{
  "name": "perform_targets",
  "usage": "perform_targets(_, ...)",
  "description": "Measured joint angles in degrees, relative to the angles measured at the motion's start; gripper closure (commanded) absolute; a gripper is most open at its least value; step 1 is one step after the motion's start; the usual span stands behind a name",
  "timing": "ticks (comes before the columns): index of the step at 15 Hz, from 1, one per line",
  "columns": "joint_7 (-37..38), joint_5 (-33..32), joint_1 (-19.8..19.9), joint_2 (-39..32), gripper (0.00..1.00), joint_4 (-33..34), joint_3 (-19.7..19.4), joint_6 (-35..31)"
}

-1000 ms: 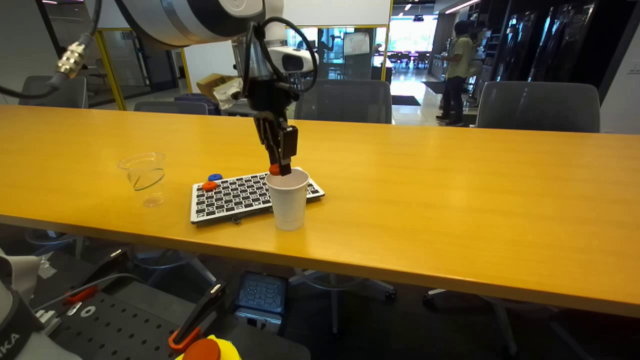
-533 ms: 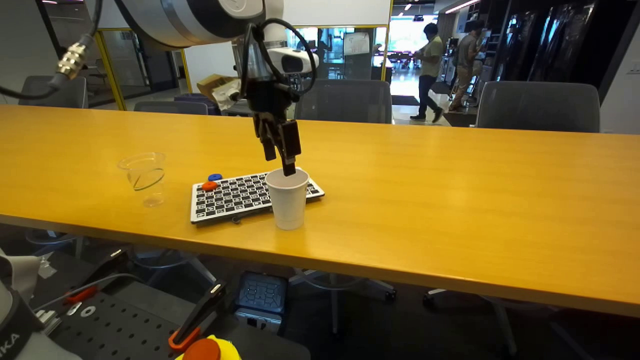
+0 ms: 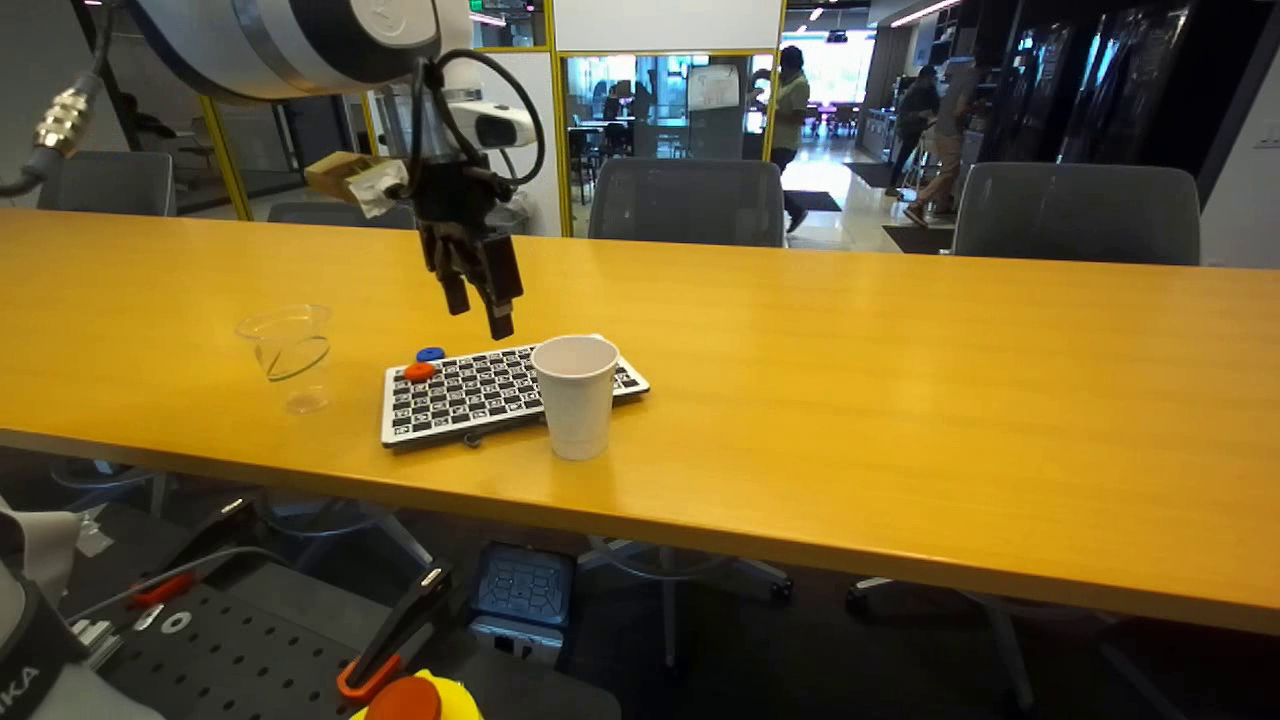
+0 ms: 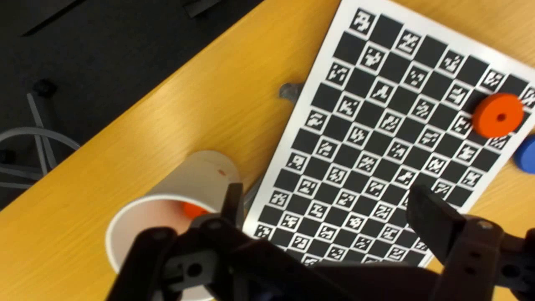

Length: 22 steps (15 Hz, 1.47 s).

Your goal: Put the four orange rings inside the white cup, put the blue ring inside the clear cup

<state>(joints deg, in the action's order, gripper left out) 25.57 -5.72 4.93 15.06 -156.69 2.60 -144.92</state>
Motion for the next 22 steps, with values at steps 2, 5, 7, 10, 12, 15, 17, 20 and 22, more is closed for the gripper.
perform_targets(2,-0.15,2.38,-2.73,-0.01,0.0,-0.57,1.62,-0.06)
perform_targets(5,-0.61,5.57,-6.28,-0.61,0.0,-0.61,3.52,-0.58)
perform_targets(7,-0.76,7.12,-8.02,-1.68,0.0,-0.44,4.5,-1.04)
perform_targets(10,-0.8,8.35,-9.53,-4.81,0.0,0.68,5.36,-1.92)
perform_targets(12,-0.8,8.5,-9.88,-7.72,0.0,2.04,5.45,-2.71)
perform_targets(15,-0.77,8.5,-10.0,-12.61,0.0,4.78,5.49,-3.18)
perform_targets(17,-0.67,8.44,-10.22,-15.89,0.0,6.87,5.49,-3.23)
perform_targets(20,-0.57,8.37,-10.75,-20.22,0.0,9.9,5.48,-3.26)
perform_targets(22,-0.36,8.25,-11.26,-22.58,0.0,11.64,5.4,-3.39)
